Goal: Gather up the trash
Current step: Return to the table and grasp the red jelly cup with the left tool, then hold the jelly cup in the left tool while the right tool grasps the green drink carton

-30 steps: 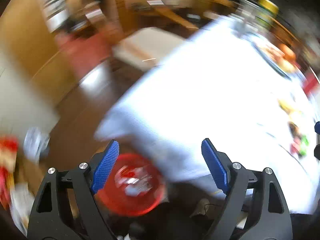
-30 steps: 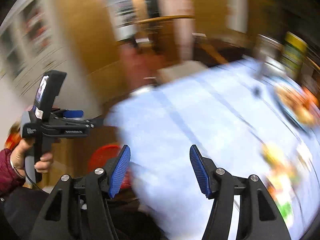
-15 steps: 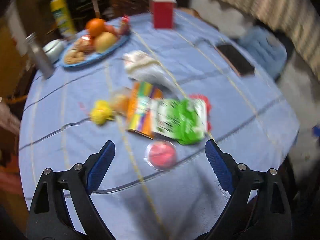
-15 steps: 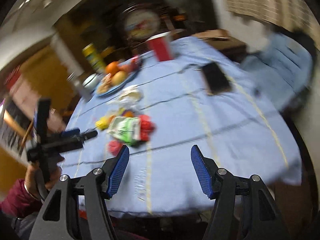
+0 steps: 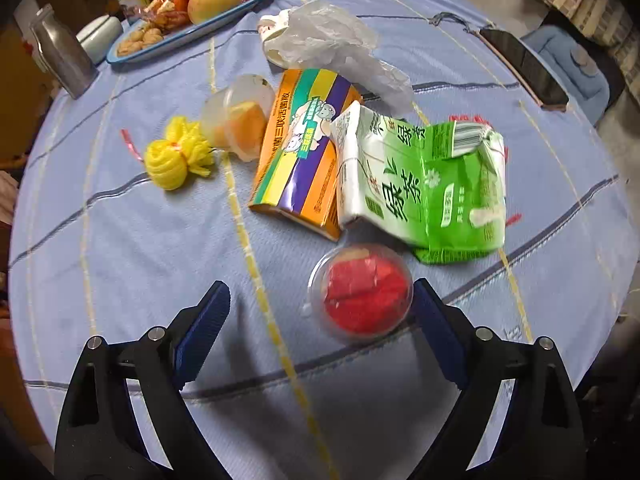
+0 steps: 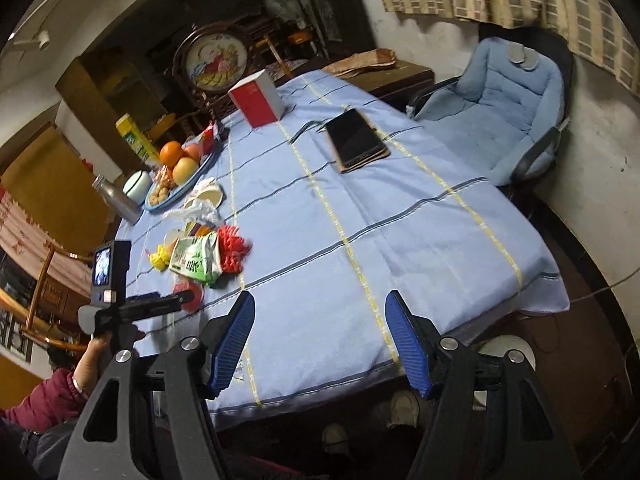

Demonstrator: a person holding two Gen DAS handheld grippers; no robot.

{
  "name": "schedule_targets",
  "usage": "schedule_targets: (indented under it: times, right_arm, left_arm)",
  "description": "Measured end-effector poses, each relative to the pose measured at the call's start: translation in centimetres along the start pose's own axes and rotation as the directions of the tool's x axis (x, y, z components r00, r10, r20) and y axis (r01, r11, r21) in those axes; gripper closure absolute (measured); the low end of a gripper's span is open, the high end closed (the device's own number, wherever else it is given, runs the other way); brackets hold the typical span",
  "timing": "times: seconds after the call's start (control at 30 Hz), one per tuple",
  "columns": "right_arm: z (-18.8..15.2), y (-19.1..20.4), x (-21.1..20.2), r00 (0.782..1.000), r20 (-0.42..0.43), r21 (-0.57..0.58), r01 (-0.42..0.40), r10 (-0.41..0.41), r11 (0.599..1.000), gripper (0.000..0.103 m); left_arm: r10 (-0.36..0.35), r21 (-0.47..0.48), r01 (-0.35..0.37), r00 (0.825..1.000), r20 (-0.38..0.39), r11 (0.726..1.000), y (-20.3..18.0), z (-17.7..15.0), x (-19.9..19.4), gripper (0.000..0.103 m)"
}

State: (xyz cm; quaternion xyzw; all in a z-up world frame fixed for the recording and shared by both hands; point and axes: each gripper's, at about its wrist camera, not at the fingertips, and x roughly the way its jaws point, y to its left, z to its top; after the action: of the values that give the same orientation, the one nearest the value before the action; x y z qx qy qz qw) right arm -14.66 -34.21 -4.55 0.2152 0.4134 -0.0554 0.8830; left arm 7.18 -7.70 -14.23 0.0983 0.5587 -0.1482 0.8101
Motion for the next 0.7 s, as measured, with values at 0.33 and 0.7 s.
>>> schedule_targets:
  times: [0.33, 0.7]
  right_arm:
    - [3.1, 6.1, 5.8, 0.985, -0.12, -0.123, -0.137, 0.123, 0.983, 0.036]
    - [4.5, 13.1, 16.6, 0.946, -0.27, -0.23, -0.243, 0.178, 0.942, 0.038]
  left_arm:
    - [-0.048, -0.086, 0.059, 0.991, 0.127, 0.995, 5.7, -2.5, -6.1, 0.054]
    - [0.136, -0.386, -0.087, 0.986, 0.1, 0.918, 15.6, -11.0, -11.0, 0.053]
